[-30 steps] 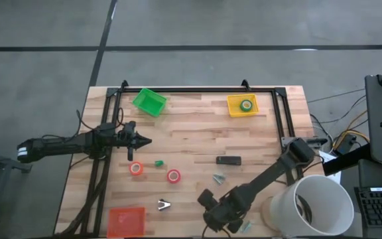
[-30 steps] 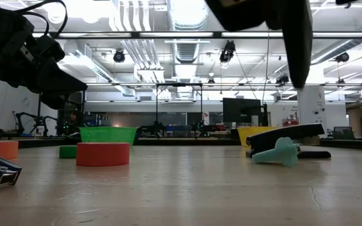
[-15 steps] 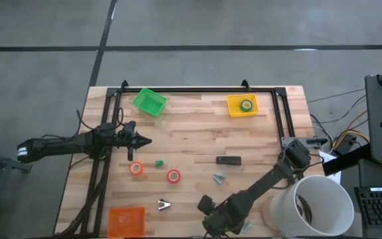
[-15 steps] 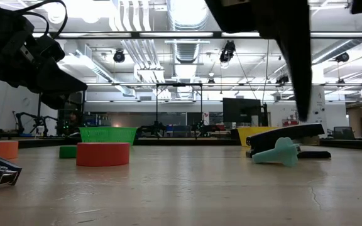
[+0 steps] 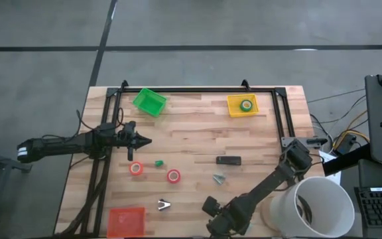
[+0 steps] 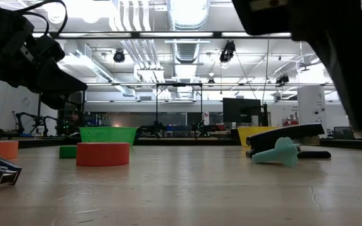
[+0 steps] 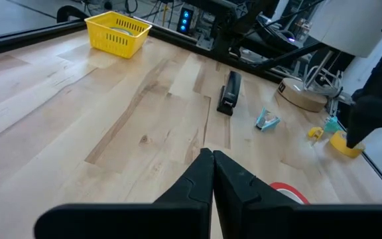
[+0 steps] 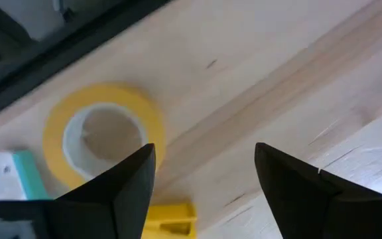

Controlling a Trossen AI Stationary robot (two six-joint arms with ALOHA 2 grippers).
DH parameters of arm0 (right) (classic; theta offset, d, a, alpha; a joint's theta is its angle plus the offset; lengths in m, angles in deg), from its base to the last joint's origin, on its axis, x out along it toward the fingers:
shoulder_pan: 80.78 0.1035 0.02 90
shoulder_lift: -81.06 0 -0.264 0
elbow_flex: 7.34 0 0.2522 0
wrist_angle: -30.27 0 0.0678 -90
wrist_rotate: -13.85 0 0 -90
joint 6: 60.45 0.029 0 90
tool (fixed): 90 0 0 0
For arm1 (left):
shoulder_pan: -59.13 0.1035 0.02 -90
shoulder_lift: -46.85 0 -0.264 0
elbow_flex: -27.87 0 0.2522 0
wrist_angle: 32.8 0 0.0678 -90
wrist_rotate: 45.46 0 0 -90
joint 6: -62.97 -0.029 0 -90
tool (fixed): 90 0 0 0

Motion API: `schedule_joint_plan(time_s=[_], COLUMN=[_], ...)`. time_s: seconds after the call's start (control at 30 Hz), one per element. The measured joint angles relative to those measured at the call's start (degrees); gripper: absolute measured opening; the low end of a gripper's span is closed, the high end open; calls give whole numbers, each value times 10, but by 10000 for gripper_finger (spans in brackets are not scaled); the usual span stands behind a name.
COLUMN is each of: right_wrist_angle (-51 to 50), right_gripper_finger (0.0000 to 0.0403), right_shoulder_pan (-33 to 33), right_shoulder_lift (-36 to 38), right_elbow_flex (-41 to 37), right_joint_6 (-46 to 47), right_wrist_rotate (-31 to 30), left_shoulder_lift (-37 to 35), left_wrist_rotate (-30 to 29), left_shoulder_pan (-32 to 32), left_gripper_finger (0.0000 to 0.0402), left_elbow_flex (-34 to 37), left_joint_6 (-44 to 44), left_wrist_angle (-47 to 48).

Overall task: Pick and place Stapler, Stapler remover, tape
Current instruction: Put the yellow tape into the yellow bin

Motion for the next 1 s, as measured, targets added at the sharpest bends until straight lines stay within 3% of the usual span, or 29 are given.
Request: schedule_joint_plan(time_s=[0.47,0.8,1.0], right_wrist_angle=[62,74,76], right_gripper_finger=[244,215,177], right_shoulder_pan=[9,9,8], right_shoulder_lift=[0,0,0], right_elbow_flex=[-23,-44,-45], right_joint_6=[0,12,15], right_wrist_rotate=[35,35,26], left_shoulder_lift=[0,0,0], left_wrist_rotate=[0,0,0], left_shoulder_pan=[0,0,0], left_gripper_finger=[12,12,12], left_elbow_flex=[0,0,0], left_joint_6=[0,0,0], left_wrist_angle=[0,0,0])
